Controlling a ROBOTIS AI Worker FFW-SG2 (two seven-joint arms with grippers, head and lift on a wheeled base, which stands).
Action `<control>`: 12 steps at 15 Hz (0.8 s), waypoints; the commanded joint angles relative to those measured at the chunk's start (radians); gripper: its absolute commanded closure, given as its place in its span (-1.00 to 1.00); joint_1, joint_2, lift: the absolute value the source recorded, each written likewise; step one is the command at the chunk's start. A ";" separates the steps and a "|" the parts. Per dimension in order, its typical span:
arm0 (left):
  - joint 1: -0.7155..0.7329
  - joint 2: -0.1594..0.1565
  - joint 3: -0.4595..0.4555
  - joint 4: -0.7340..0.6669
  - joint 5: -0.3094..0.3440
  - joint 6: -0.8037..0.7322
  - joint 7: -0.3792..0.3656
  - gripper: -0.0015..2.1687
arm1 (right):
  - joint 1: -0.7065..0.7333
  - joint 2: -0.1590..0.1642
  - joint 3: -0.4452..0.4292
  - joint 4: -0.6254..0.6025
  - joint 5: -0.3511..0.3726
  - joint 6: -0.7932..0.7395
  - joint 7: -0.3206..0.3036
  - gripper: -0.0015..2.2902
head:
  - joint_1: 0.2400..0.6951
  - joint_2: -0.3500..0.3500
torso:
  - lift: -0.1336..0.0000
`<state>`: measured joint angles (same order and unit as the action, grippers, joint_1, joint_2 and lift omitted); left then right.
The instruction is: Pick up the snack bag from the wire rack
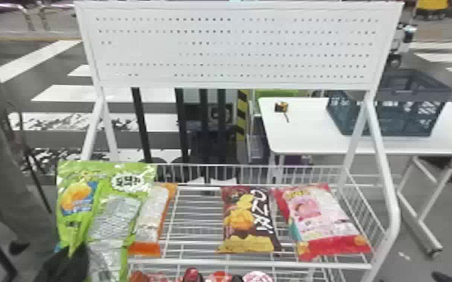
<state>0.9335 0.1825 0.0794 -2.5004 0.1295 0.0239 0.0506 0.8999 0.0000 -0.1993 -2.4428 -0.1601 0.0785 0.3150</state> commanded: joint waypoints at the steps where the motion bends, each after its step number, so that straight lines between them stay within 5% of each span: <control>1: 0.001 0.002 -0.001 0.000 0.001 0.000 0.000 0.73 | -0.024 0.001 0.014 0.027 0.005 0.001 -0.019 -0.87 | 0.14 0.00 | 1.00; 7: -0.002 0.009 -0.018 0.000 -0.001 0.000 -0.003 0.73 | -0.467 0.001 0.141 0.383 0.139 0.090 -0.070 -0.87 | 0.14 0.00 | 1.00; 12: -0.004 0.012 -0.021 0.000 -0.001 0.000 -0.003 0.73 | -0.760 0.001 0.123 0.647 0.225 0.243 -0.034 -0.87 | 0.14 0.00 | 1.00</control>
<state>0.9302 0.1947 0.0594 -2.5004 0.1288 0.0233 0.0475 0.1970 0.0000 -0.0726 -1.8577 0.0418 0.3093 0.2809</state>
